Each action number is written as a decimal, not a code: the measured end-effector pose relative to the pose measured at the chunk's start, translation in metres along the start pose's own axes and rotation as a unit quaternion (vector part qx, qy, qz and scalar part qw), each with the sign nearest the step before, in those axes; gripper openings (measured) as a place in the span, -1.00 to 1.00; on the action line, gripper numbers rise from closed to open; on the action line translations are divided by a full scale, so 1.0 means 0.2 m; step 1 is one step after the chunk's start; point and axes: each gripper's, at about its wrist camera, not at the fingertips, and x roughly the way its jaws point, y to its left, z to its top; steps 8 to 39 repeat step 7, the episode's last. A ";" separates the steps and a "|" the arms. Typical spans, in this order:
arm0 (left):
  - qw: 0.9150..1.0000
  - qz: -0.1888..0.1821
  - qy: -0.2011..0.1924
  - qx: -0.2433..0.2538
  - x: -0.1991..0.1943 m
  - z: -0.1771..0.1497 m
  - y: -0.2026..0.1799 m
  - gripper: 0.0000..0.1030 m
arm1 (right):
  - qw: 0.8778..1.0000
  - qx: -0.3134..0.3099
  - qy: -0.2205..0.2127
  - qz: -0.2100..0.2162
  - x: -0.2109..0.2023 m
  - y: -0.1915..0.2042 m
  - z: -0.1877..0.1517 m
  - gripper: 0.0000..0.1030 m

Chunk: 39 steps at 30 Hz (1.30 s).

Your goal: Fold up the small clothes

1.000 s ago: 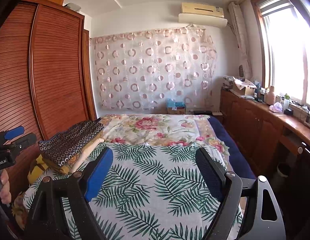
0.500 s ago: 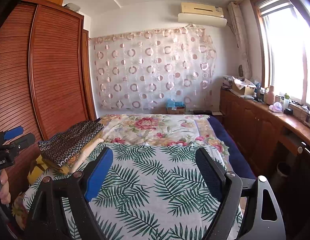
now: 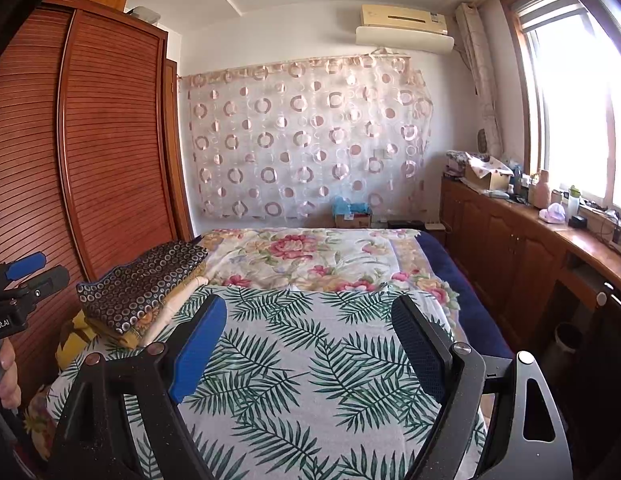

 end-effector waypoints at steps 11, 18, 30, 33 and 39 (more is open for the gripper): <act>1.000 0.000 0.000 0.000 0.00 0.00 0.00 0.77 | 1.000 0.000 0.001 0.000 0.00 0.00 0.00 0.67; 1.000 0.000 0.000 0.000 0.00 0.00 0.00 0.77 | 1.000 0.000 0.001 0.000 0.00 0.00 0.00 0.67; 1.000 0.000 0.000 0.000 0.00 0.00 0.00 0.77 | 1.000 0.000 0.001 0.000 0.00 0.00 0.00 0.67; 1.000 0.000 0.000 0.000 0.00 0.00 0.00 0.77 | 1.000 0.000 0.001 0.000 0.00 0.00 0.00 0.67; 1.000 0.000 0.000 0.000 0.00 0.00 0.00 0.77 | 1.000 0.000 0.001 0.000 0.00 0.00 0.00 0.67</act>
